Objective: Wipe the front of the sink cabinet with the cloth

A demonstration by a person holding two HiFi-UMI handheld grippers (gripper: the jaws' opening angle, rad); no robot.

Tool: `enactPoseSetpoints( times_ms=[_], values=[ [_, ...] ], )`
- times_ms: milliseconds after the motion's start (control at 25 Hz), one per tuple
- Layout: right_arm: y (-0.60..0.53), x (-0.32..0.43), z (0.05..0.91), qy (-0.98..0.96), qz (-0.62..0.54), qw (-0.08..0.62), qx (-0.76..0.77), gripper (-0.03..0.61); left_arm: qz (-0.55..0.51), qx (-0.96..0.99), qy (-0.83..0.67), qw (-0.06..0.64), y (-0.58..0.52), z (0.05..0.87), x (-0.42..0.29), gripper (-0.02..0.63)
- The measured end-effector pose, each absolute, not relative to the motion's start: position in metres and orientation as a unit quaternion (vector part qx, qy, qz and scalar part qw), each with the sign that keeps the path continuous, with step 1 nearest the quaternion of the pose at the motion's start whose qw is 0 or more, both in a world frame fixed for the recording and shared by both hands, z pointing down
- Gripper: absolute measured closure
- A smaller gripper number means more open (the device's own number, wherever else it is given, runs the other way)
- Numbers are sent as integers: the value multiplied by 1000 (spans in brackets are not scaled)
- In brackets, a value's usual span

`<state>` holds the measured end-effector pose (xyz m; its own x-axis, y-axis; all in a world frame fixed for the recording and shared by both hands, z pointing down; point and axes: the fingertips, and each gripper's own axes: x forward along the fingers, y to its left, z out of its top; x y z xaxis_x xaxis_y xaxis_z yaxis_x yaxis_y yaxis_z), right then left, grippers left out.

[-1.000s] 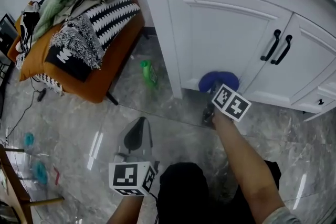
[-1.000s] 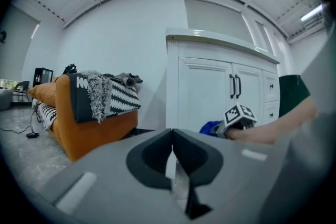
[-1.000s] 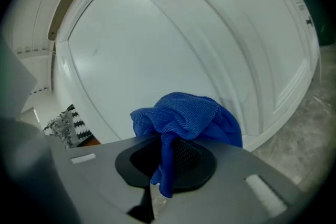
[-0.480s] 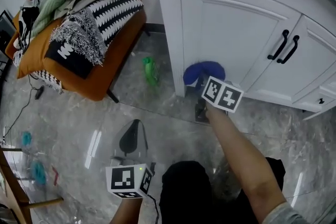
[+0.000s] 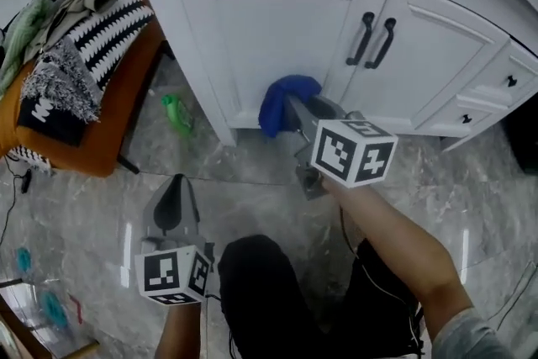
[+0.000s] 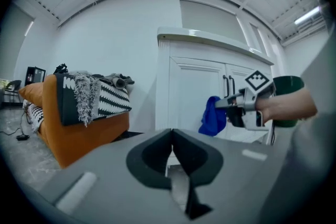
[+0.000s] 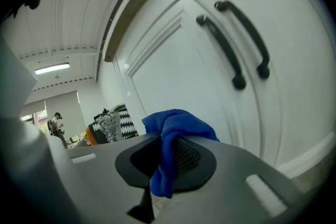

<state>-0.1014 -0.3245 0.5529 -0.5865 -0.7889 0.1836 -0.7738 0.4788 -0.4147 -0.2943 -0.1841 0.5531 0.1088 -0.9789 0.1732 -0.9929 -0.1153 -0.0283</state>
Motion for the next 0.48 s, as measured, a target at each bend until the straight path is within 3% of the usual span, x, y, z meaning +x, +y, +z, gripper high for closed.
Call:
enactPoseSetpoints(
  times_ms=[480],
  values=[
    [-210,150,439,854,-3,-79,-514,548,80,814,-575,35,-219,562,-144,603]
  ],
)
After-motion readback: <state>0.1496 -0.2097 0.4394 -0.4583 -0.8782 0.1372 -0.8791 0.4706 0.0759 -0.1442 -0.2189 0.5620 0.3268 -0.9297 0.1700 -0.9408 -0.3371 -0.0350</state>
